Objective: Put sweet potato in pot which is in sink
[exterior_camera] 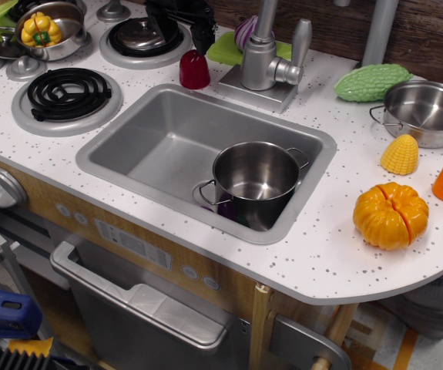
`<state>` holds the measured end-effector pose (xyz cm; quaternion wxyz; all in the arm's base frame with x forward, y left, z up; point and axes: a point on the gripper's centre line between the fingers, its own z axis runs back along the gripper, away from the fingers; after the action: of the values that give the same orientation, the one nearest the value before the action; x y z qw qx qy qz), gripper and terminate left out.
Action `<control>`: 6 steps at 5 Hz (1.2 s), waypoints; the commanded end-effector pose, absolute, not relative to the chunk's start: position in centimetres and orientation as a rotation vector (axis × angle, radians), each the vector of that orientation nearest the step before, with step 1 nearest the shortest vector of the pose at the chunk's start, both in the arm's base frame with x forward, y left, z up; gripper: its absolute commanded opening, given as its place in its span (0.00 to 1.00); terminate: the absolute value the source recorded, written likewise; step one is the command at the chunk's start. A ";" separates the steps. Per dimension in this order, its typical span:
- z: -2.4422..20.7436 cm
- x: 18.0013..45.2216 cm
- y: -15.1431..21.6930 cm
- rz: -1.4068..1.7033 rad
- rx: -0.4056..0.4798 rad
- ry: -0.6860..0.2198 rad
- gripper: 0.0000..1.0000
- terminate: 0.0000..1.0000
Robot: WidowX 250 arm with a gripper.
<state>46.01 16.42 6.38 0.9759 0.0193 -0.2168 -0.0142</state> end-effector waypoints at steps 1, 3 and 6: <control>6.4 46.0 16.4 -0.029 0.039 -0.437 1.00 0.00; 6.7 46.4 17.1 -0.059 -0.017 -0.464 1.00 0.00; 5.4 47.4 17.3 -0.078 -0.046 -0.520 1.00 0.00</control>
<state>46.83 16.53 1.95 0.9714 -0.0422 -0.2319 -0.0301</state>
